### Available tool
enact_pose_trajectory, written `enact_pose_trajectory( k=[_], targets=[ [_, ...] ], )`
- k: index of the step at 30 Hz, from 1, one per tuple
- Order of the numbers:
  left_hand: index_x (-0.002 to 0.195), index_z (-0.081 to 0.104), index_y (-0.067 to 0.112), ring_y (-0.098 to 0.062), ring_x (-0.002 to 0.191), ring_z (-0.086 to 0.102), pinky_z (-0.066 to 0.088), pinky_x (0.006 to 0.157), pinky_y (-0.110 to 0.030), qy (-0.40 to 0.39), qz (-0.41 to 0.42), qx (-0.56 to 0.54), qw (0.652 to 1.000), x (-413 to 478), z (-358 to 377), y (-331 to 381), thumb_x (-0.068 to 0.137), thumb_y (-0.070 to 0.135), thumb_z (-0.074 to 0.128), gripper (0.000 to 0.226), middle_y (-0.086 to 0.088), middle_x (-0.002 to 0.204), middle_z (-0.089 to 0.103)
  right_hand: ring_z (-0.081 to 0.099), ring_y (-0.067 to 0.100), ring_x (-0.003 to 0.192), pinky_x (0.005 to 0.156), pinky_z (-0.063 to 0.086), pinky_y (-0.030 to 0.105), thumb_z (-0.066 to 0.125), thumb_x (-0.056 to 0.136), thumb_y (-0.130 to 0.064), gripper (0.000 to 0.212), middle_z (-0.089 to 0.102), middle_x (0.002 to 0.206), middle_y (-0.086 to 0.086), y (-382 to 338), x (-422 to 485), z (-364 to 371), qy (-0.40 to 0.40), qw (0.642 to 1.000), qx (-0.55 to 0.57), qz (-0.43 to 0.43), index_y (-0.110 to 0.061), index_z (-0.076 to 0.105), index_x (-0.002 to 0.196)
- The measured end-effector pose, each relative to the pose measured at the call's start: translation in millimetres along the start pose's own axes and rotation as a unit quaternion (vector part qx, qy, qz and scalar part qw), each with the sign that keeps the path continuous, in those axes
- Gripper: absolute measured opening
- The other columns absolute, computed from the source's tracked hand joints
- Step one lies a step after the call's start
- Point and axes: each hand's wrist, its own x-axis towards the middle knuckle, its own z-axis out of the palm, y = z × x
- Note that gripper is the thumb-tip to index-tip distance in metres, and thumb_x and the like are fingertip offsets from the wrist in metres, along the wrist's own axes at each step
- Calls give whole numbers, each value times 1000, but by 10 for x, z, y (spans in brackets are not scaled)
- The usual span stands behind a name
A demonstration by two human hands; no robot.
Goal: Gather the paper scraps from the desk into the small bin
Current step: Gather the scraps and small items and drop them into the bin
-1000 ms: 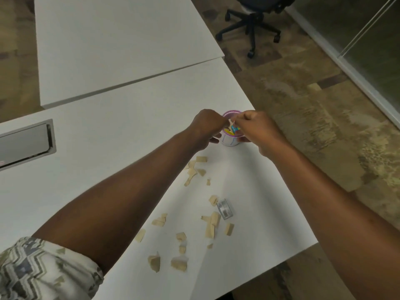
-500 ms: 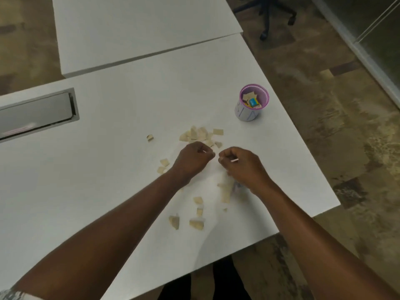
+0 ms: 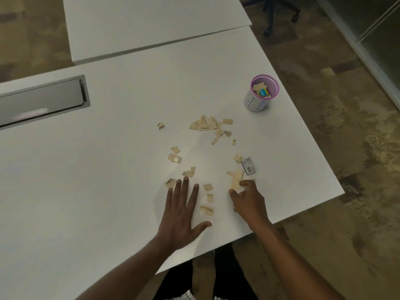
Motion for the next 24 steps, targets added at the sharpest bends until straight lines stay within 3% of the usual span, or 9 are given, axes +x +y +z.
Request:
enact_pose_trajectory(
  k=[8, 12, 13, 16, 18, 21, 24],
  targets=[
    [162, 5, 14, -38, 156, -4, 15, 124, -58, 14, -29, 30, 999, 348, 135, -112, 95, 72, 33, 92, -17, 169, -5, 70, 21, 95, 93, 55, 43, 60, 92, -21, 33, 70, 102, 1, -307, 182, 250, -37, 995, 85, -44, -24, 56, 125],
    [162, 4, 13, -35, 157, -7, 13, 125, -56, 23, -18, 34, 999, 616, -1, -220, 98, 68, 31, 88, -16, 169, -7, 65, 13, 95, 76, 48, 13, 64, 92, -24, 34, 66, 112, -2, -343, 244, 214, -17, 991, 11, -135, -23, 58, 126],
    [162, 3, 14, -34, 157, -7, 12, 125, -56, 23, -10, 37, 999, 651, -43, -256, 97, 68, 33, 89, -15, 169, -8, 63, 13, 98, 76, 46, 11, 67, 91, -27, 37, 63, 114, -2, -317, 222, 205, 2, 984, -24, -175, -22, 57, 127],
    [162, 2, 16, -32, 157, -8, 11, 126, -56, 31, 2, 36, 999, 625, -160, -399, 93, 73, 37, 96, -12, 170, -9, 47, 23, 129, 94, 52, 32, 72, 87, -41, 67, 47, 140, 7, -172, 103, 260, 40, 954, -142, -261, -18, 44, 143],
    [162, 1, 15, -33, 157, -9, 11, 126, -56, 35, -11, 29, 999, 541, -220, -530, 91, 75, 40, 101, -13, 169, -10, 16, 28, 151, 109, 42, 43, 70, 85, -51, 92, 16, 163, 8, -99, 52, 347, 4, 947, -201, -249, -24, 18, 157],
    [162, 1, 14, -34, 156, -11, 9, 126, -56, 22, -17, 20, 999, 438, -287, -711, 89, 74, 44, 104, -14, 169, -13, -17, 30, 153, 120, 22, 47, 71, 85, -50, 108, -21, 166, 6, -114, 105, 484, -55, 931, -237, -272, -31, -7, 158],
    [162, -1, 17, -33, 156, -13, 7, 126, -57, 2, 0, 15, 1000, 434, -336, -751, 90, 68, 48, 100, -13, 169, -14, -21, 36, 151, 122, 20, 53, 70, 86, -31, 106, -25, 164, 9, -267, 229, 596, -85, 908, -256, -322, -32, -8, 158]
  ],
)
